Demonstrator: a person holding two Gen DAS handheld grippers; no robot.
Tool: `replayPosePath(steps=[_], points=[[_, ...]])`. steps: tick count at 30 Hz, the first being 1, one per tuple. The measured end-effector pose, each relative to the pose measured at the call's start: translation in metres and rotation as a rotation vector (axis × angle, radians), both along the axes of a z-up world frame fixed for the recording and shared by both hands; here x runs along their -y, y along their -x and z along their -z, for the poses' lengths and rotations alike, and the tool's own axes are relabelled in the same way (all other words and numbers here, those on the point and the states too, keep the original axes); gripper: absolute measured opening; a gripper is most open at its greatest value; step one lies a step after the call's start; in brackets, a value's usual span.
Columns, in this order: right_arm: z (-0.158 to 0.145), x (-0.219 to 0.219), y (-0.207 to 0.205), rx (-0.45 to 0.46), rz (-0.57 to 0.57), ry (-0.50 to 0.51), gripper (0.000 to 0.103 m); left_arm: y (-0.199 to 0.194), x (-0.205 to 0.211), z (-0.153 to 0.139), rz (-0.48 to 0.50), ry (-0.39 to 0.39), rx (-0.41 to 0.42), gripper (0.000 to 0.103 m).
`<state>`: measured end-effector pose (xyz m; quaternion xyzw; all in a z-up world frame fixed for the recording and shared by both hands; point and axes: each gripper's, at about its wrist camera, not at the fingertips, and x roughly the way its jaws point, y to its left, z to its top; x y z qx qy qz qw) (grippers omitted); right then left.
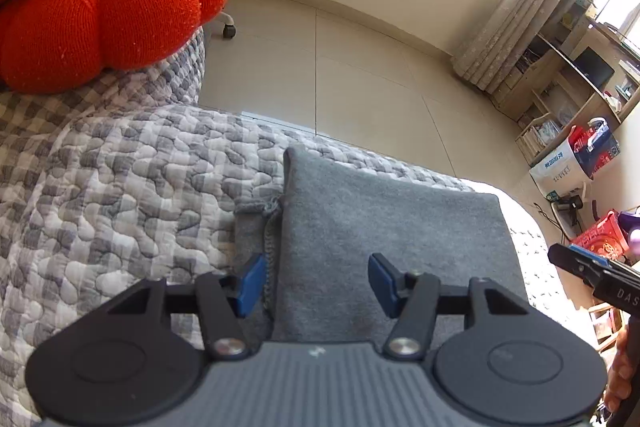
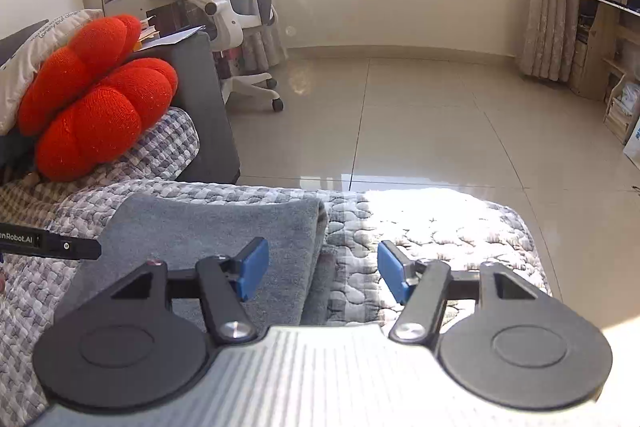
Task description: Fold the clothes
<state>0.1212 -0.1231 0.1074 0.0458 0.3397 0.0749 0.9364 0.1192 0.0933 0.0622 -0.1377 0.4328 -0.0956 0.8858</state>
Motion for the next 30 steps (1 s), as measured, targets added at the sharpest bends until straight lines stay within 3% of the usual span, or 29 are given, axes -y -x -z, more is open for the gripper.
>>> replayPosePath(steps=[5,9,11,13,14,15,16,22,26,30], points=[[0.013,0.002,0.016,-0.079,0.035,-0.133,0.063,-0.004,0.001,0.012,-0.052,0.048,-0.04,0.058],[0.026,-0.002,0.014,-0.104,0.053,-0.148,0.063,-0.007,-0.003,0.02,-0.078,0.066,-0.024,0.053],[0.033,-0.004,0.01,-0.106,0.061,-0.146,0.063,-0.009,-0.002,0.024,-0.072,0.095,-0.025,0.024],[0.039,-0.006,0.006,-0.107,0.065,-0.151,0.049,-0.008,-0.001,0.023,-0.092,0.108,-0.01,0.013],[0.041,-0.006,0.004,-0.106,0.063,-0.164,0.036,-0.006,0.0,0.02,-0.098,0.105,0.006,0.01],[0.043,-0.006,0.003,-0.106,0.061,-0.178,0.024,-0.002,0.0,0.016,-0.103,0.103,0.025,0.01],[0.044,-0.006,0.002,-0.103,0.057,-0.187,0.02,0.003,-0.001,0.01,-0.108,0.102,0.047,0.009],[0.037,-0.006,0.004,-0.057,-0.012,-0.177,0.02,0.033,-0.015,-0.014,-0.138,0.11,0.117,0.009],[0.046,0.001,0.001,-0.08,0.031,-0.18,0.018,0.023,-0.012,0.003,-0.133,0.074,0.105,0.011],[0.042,0.006,0.002,-0.052,0.073,-0.16,0.018,0.015,-0.017,0.011,-0.192,0.115,0.087,0.017]])
